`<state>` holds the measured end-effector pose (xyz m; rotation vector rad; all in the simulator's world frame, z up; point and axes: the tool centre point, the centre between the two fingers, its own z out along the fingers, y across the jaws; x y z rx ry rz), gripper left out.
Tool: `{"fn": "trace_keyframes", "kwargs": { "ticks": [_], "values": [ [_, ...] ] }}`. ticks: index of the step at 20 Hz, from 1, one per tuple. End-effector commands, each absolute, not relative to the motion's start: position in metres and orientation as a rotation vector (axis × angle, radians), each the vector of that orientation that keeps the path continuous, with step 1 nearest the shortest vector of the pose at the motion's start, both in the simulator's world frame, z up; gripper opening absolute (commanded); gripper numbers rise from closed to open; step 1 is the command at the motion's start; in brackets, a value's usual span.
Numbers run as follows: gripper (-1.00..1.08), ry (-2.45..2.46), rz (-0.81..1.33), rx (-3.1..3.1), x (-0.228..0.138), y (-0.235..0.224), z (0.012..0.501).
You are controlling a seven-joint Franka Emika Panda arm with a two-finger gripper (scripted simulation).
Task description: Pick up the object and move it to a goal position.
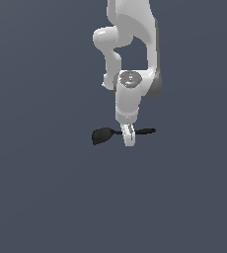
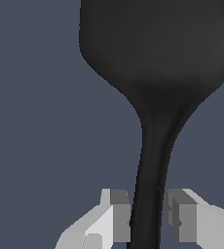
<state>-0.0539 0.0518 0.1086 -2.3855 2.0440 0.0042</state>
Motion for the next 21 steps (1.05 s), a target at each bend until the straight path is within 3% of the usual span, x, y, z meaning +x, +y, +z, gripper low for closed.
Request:
{"fn": "trace_keyframes", "kwargs": {
  "ticks": [1,11,21],
  "values": [
    [-1.00,2.044,0.003,-2.384,-0.068,0.068,0.121],
    [-1.00,2.045,0.000,-2.384,-0.103,0.112,0.153],
    [-1.00,2.045,-0.001,-2.384,-0.108,0.121,0.159]
  ]
}}
